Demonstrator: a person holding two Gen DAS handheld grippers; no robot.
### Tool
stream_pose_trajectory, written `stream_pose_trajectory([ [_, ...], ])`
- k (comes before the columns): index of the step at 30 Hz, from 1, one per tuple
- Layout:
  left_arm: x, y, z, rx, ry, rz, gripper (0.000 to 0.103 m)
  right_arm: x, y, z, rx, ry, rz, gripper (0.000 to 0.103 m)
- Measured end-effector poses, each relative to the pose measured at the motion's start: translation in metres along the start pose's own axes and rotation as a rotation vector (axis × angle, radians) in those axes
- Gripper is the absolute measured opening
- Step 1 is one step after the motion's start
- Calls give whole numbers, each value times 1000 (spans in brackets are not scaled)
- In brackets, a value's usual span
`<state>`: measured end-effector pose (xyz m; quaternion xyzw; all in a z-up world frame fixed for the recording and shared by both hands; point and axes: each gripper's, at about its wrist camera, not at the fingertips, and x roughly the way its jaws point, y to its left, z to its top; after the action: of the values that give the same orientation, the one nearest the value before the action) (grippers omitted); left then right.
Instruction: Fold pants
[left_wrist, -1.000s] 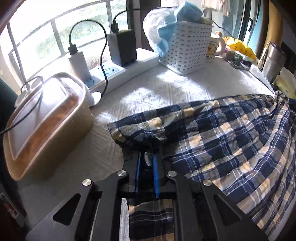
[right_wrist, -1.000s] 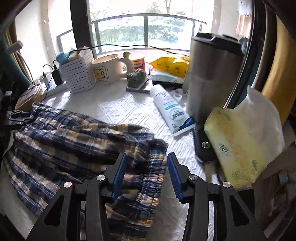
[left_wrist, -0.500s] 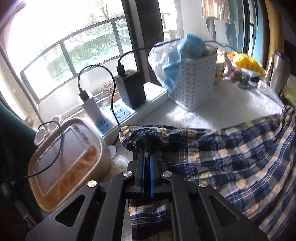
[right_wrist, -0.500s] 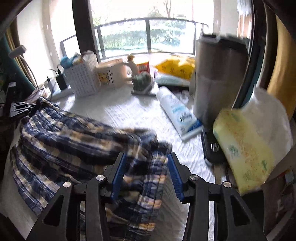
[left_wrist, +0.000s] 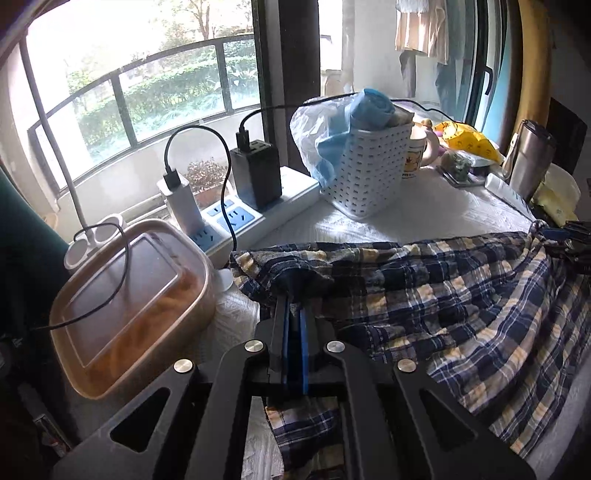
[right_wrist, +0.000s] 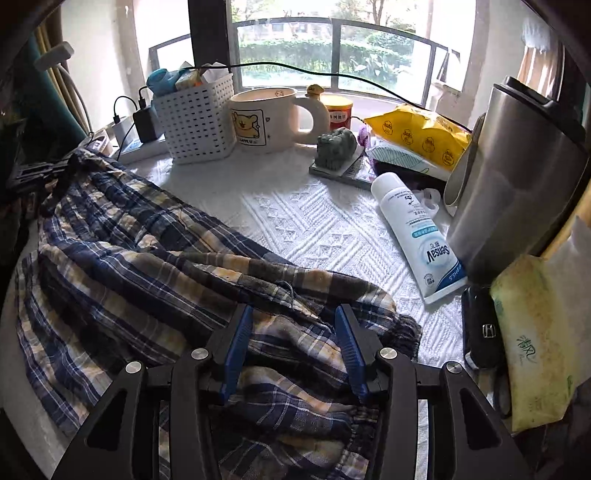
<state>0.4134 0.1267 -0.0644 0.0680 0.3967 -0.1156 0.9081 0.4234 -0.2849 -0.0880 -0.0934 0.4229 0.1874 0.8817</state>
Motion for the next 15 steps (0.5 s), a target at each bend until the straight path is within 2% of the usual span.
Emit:
stream_pose_trajectory([
  [3,-2,1,0,-9,-22,-3,4,0,-2,-2,5,-19,-4,46],
  [4,-4,2,0,-12,-30,0,4,0,-3,-3,6,-24,-16,39],
  [5,-5,2,2,-17,-40,5,5,-1,-5,-4,8,-31,-38,22],
  [6,-6,3,4,-20,-48,7,5,-3,-7,-4,15,-40,-45,19],
  [12,1,7,24,-56,-66,9,5,-6,-5,1,-7,-54,-80,15],
  [15,7,15,31,-96,-80,60,4,-1,1,-3,-41,-11,-71,15],
])
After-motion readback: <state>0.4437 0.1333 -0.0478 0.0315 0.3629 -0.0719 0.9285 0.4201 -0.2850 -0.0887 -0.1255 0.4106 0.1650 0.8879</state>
